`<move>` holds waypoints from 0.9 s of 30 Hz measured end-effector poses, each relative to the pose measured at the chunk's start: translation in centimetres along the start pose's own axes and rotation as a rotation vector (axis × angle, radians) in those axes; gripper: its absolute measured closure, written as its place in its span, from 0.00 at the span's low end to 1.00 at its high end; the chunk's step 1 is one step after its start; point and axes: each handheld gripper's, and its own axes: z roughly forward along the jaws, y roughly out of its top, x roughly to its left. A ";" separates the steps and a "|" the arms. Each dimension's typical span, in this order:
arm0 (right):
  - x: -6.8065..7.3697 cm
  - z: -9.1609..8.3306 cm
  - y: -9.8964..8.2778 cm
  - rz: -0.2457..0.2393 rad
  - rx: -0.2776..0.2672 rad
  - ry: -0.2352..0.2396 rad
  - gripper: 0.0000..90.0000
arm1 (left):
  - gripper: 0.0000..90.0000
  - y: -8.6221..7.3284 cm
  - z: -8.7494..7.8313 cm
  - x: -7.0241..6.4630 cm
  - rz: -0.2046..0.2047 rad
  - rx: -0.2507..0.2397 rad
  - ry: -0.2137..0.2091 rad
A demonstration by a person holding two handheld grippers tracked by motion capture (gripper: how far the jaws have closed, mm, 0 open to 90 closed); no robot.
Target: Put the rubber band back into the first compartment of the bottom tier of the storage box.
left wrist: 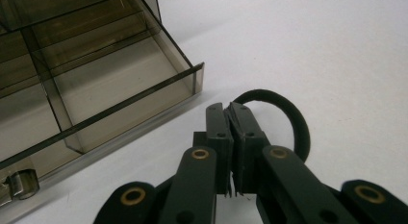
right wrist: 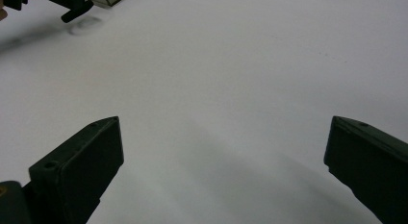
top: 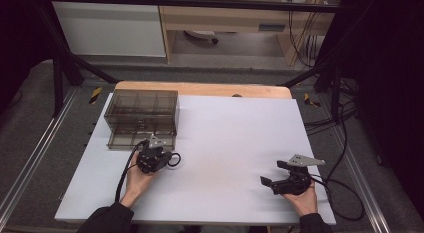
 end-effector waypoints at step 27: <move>0.0 0.0 0.0 0.004 0.000 0.002 0.01 | 0.96 -0.9 -2.7 0.5 0.002 -0.018 -0.008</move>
